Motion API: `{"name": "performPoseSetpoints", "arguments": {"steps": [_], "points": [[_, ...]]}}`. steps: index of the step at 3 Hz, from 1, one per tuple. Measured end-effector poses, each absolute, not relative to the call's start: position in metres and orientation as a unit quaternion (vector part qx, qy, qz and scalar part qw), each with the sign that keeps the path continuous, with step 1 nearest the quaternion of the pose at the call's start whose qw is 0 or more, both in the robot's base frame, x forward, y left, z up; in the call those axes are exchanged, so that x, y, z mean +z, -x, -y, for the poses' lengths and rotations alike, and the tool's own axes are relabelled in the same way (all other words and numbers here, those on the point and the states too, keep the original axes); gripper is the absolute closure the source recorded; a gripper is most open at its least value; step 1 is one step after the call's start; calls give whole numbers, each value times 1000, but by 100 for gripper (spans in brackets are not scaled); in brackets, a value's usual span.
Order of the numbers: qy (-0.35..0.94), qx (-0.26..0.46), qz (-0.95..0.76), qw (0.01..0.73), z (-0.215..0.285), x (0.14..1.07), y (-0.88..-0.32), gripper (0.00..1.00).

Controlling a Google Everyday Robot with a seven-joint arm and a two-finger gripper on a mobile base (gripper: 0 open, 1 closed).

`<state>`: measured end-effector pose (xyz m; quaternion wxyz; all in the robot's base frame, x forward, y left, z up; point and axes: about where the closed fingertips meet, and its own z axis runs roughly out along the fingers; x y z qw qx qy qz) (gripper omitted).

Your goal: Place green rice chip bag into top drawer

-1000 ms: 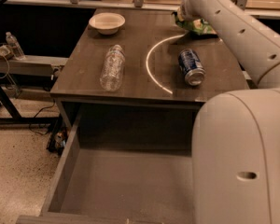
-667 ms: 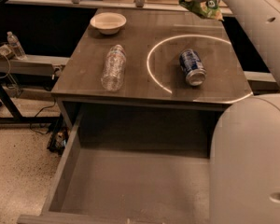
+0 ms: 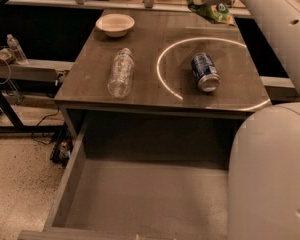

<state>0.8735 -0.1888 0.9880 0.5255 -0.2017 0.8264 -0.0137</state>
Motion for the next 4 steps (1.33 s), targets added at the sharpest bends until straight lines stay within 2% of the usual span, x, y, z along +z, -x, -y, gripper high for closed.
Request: {"name": "performPoseSetpoints", "arguments": {"steps": [2, 3, 4], "points": [[298, 37, -786, 540, 186, 1025, -777, 100], [331, 66, -780, 527, 205, 1038, -726, 100], [350, 86, -789, 498, 204, 1027, -708, 100]]}}
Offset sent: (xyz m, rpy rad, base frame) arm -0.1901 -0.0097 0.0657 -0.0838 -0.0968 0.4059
